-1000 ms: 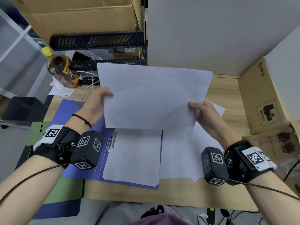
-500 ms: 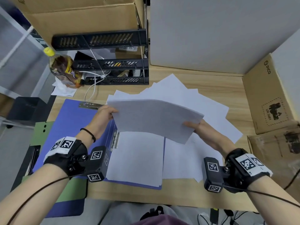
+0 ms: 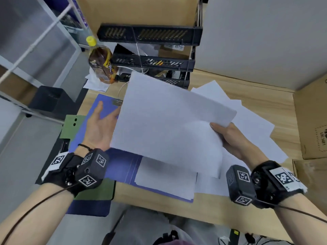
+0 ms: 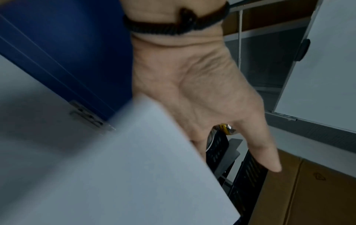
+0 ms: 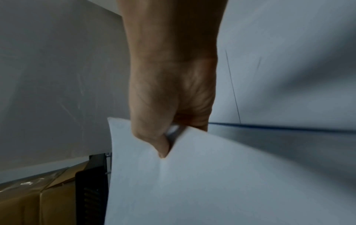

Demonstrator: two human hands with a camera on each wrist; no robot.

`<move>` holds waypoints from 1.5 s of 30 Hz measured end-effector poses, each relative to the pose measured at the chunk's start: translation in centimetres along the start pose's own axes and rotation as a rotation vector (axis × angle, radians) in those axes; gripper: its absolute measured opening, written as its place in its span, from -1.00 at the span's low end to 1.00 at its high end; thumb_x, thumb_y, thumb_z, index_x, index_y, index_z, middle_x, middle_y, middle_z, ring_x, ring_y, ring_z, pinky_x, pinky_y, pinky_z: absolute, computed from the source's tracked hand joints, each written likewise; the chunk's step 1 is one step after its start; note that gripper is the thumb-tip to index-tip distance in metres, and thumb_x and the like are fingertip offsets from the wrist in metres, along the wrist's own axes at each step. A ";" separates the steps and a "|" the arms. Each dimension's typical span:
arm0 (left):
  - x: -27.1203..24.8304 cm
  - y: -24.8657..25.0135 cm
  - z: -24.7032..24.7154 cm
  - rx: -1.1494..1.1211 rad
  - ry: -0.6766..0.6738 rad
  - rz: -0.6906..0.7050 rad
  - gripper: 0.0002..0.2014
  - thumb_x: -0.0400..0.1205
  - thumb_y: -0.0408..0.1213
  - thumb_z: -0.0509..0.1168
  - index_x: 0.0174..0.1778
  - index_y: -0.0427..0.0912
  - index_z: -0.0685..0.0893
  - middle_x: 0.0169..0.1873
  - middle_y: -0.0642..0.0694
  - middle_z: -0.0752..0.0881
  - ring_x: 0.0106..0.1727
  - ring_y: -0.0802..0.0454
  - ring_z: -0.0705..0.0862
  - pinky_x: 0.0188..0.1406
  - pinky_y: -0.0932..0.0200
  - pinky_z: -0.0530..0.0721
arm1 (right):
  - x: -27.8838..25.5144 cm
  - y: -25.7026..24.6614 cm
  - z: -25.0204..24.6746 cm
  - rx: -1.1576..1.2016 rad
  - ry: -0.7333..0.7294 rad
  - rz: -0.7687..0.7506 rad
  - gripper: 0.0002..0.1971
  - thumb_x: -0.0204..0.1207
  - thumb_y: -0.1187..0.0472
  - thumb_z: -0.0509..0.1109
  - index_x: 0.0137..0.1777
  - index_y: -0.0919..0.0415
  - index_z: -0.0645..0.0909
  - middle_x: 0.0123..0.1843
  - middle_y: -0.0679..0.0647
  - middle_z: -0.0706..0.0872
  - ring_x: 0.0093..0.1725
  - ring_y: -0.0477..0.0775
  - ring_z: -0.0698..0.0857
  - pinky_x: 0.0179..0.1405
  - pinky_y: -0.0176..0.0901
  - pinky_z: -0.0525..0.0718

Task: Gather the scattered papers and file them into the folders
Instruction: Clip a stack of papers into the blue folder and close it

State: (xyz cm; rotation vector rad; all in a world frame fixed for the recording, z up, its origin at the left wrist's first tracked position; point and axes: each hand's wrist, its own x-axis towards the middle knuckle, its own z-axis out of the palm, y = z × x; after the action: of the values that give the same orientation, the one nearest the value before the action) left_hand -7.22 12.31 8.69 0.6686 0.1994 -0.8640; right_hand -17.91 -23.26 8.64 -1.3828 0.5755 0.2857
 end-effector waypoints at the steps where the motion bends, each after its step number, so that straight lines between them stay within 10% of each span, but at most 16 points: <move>1: -0.2 0.2 -0.9 -0.012 -0.003 -0.018 -0.22 0.69 0.30 -0.09 0.61 -0.28 0.29 0.53 -0.34 0.42 0.56 -0.34 0.37 0.60 -0.29 0.13 | 0.2 0.1 0.8 0.055 0.019 0.004 -0.71 0.70 0.24 0.26 0.39 0.08 0.57 0.26 0.01 0.78 0.27 0.05 0.74 0.19 -0.05 0.67; 7: -1.0 0.9 -1.1 0.190 0.057 0.032 -0.48 0.52 -0.14 0.41 0.38 -0.22 0.55 0.25 -0.23 0.69 0.21 -0.27 0.71 0.22 -0.22 0.67 | 1.1 0.7 8.6 0.388 0.066 -0.015 -0.67 0.72 0.31 0.20 0.44 0.10 0.51 0.30 0.02 0.76 0.24 0.03 0.76 0.06 -0.09 0.78; 12: 0.1 1.7 -2.4 0.400 0.341 0.142 -0.63 0.57 -0.66 0.14 0.21 -0.29 0.65 0.09 -0.18 0.78 0.06 -0.15 0.77 -0.08 0.04 0.80 | 0.3 2.5 15.9 0.427 -0.082 0.087 -0.69 0.71 0.37 0.19 0.36 0.08 0.55 0.25 0.05 0.79 0.20 0.09 0.78 -0.03 -0.04 0.81; 17: -1.6 4.4 -6.5 0.414 0.374 -0.016 -0.59 0.56 -0.67 0.12 0.21 -0.22 0.63 0.16 -0.17 0.74 -0.04 -0.06 0.82 -0.17 0.10 0.80 | 0.3 3.5 16.0 0.453 -0.140 0.245 -0.69 0.67 0.33 0.22 0.37 0.28 0.60 0.26 0.23 0.77 0.19 0.28 0.78 0.16 0.13 0.77; 22: -2.9 5.4 -8.6 0.483 0.259 -0.282 -0.49 0.34 -0.58 0.28 0.23 -0.21 0.65 0.06 -0.20 0.81 -0.02 -0.15 0.82 -0.14 0.01 0.81 | 2.1 3.3 16.0 0.289 -0.184 0.396 -0.66 0.72 0.06 0.18 0.06 0.19 0.76 -0.18 0.11 0.78 -0.38 0.03 0.72 -0.38 -0.19 0.72; 27: -2.5 5.3 -9.7 0.587 0.274 -0.419 -0.34 0.24 -0.57 0.41 0.33 -0.23 0.61 0.25 -0.31 0.70 0.22 -0.28 0.71 0.11 -0.15 0.74 | 4.2 4.0 17.8 -0.019 -0.193 0.415 -0.76 0.76 0.18 0.14 0.09 0.24 0.63 -0.45 -0.08 0.67 -0.54 -0.13 0.63 -0.50 -0.26 0.66; 31: -1.9 5.6 -12.1 0.736 0.471 -0.373 -0.18 0.16 -0.31 0.54 0.42 -0.17 0.54 0.36 -0.20 0.64 0.31 -0.19 0.64 0.32 -0.13 0.61 | 5.0 5.4 18.9 -0.149 -0.223 0.483 -0.76 0.76 0.20 0.16 0.24 0.27 0.60 -0.11 0.13 0.80 -0.33 0.07 0.81 -0.30 -0.07 0.82; 35: -1.7 5.9 -12.9 0.854 0.567 -0.285 -0.75 0.64 -0.13 0.26 0.24 0.09 0.58 0.23 0.09 0.67 0.28 -0.02 0.62 0.37 0.00 0.49 | 5.5 6.8 20.1 -0.161 -0.272 0.514 -0.77 0.75 0.22 0.17 0.25 0.26 0.60 0.05 0.22 0.79 -0.23 0.21 0.83 -0.14 0.06 0.84; 37: -1.4 6.0 -12.8 0.943 0.590 -0.240 -0.71 0.66 -0.10 0.19 0.29 0.04 0.57 0.31 0.08 0.64 0.36 -0.02 0.59 0.47 -0.10 0.46 | 5.9 7.0 20.8 -0.168 -0.262 0.510 -0.79 0.75 0.24 0.16 0.16 0.23 0.63 -0.11 0.14 0.82 -0.27 0.18 0.83 -0.14 0.06 0.85; 40: -0.5 6.4 -12.8 1.003 0.607 -0.198 -0.74 0.72 -0.27 0.11 0.26 -0.09 0.61 0.21 -0.07 0.69 0.21 -0.11 0.65 0.28 -0.04 0.55 | 6.9 7.0 21.4 -0.211 -0.228 0.491 -0.78 0.76 0.24 0.14 0.01 0.21 0.62 -0.39 -0.01 0.80 -0.37 0.06 0.82 -0.25 -0.05 0.84; 45: 1.5 6.9 -13.6 1.071 0.645 -0.141 -0.78 0.68 -0.46 0.08 0.16 -0.38 0.57 -0.06 -0.21 0.58 -0.10 -0.03 0.52 -0.26 0.19 0.43 | 8.9 6.4 21.7 -0.204 -0.197 0.492 -0.76 0.75 0.15 0.19 0.18 0.29 0.59 -0.13 0.17 0.78 -0.26 0.11 0.84 -0.25 -0.05 0.82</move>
State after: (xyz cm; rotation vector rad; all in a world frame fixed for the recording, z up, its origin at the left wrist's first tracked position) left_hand 0.34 22.93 0.63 1.9571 0.3630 -0.8312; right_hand -9.09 -2.24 0.22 -1.3727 0.7314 0.8875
